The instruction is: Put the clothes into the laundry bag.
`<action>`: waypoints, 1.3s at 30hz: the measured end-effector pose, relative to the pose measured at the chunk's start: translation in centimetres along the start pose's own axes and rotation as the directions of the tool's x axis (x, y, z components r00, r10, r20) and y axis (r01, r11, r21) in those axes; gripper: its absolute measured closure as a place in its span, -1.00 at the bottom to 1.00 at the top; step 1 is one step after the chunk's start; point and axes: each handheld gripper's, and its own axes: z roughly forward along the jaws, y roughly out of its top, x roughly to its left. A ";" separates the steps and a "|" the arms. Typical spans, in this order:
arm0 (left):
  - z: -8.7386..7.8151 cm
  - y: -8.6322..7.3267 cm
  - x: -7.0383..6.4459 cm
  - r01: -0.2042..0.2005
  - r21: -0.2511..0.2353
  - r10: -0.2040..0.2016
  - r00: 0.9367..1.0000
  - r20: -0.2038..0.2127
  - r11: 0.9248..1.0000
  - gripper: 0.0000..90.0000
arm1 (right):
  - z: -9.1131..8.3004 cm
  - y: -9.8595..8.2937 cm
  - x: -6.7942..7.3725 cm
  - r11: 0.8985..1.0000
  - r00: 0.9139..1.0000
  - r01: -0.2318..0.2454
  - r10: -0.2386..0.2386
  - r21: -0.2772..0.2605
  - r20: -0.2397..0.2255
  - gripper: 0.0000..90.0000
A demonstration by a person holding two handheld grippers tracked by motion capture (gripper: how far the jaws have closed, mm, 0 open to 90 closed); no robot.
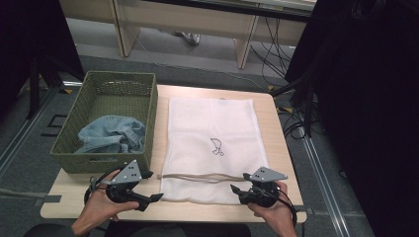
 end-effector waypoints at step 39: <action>-0.1 -0.2 0.4 0.014 0.009 -0.013 0.999 -0.038 1.000 -0.63 | 9.3 3.1 -0.3 0.924 0.956 0.288 -0.293 0.249 -0.018 0.29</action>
